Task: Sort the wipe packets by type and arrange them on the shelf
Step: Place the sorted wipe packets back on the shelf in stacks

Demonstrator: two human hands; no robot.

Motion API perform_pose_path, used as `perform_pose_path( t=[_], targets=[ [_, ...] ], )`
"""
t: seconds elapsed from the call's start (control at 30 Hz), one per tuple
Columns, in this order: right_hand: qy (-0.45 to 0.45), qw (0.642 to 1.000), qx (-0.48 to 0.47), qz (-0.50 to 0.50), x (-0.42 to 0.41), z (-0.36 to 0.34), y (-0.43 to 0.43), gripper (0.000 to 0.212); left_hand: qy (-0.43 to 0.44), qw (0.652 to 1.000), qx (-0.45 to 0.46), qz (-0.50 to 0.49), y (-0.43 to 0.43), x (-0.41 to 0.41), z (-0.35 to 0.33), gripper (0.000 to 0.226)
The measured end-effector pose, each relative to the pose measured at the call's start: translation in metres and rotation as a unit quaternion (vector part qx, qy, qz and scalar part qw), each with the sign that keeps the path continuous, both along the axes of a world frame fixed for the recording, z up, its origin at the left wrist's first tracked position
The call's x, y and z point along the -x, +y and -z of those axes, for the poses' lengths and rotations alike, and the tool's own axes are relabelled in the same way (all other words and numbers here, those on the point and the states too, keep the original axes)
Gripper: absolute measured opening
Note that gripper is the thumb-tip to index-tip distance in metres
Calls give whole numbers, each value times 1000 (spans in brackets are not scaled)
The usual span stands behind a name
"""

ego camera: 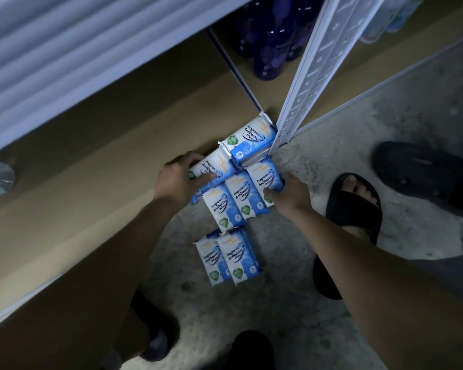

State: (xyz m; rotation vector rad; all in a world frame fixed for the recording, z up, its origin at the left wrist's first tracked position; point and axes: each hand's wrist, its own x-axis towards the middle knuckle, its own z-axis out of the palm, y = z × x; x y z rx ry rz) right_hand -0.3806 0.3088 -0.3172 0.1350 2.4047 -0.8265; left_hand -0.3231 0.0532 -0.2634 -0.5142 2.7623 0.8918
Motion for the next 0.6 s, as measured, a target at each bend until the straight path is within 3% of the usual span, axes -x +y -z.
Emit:
perform_pose_path(
  t=[0.17, 0.3, 0.4, 0.6],
  targets=[
    [-44, 999, -15, -7, 6, 5, -4, 39, -65, 998, -13, 6, -1, 9, -3, 60],
    [-85, 996, -18, 8, 9, 8, -3, 42, -124, 992, -8, 12, 0, 12, -1, 45],
    [-97, 994, -30, 28, 9, 8, 1, 52, -111, 993, -30, -11, 2, 8, 0, 44],
    [-80, 995, -46, 39, 2, 5, 6, 48, -117, 991, -28, -54, 4, -13, -12, 42]
  ],
)
